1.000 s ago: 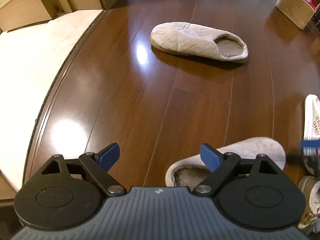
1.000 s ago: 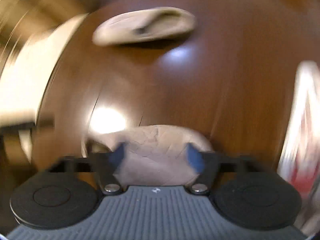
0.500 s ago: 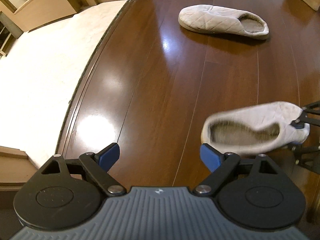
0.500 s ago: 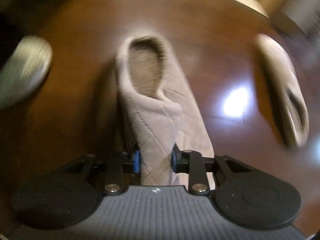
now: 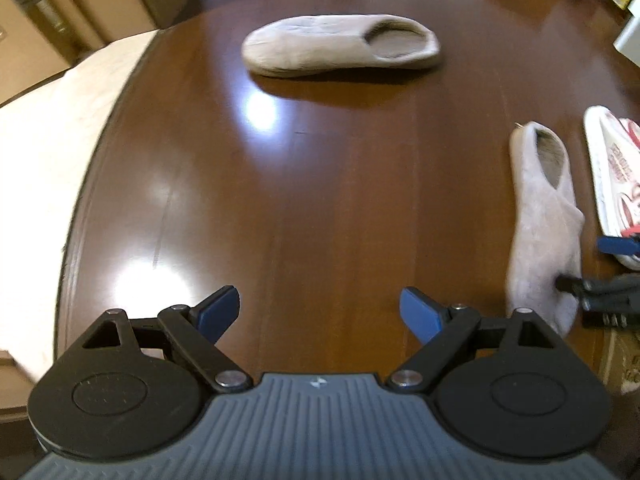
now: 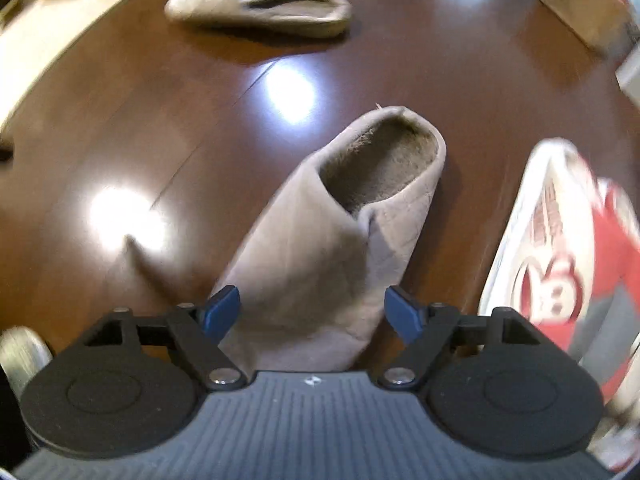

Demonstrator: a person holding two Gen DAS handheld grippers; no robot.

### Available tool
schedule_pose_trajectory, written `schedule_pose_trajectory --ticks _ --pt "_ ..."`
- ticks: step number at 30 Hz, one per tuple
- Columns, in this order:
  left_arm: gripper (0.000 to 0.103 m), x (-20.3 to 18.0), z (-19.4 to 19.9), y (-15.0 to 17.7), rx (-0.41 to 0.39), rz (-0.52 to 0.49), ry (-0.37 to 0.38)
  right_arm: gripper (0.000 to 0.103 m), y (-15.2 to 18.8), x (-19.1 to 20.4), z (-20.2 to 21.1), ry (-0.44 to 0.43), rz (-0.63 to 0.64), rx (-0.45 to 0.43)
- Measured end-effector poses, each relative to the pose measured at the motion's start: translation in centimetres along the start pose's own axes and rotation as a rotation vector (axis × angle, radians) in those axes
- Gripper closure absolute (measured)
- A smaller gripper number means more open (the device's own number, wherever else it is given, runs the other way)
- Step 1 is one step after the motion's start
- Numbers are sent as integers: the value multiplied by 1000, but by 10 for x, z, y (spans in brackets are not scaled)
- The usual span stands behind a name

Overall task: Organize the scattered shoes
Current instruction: 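Carry the beige slipper with the right gripper and lower it beside the red slippers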

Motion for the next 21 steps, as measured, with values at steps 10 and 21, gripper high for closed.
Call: schedule_pose_trajectory --ticks 10,21 --pt "13 -10 0 5 7 -24 3 86 -9 -6 -50 9 -135 46" --pt "13 -13 -6 11 23 -52 -10 86 -4 -52 -37 106 -53 1"
Point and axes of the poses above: each gripper's, at about its wrist camera, not at the fingertips, and z roughly against the way its jaws point, x to its left, y to its underside, the point moved 5 cm from there along -z, roughly the way its jaws point, and after that the axes turned 15 degrees about z, right-handed, at the moved point
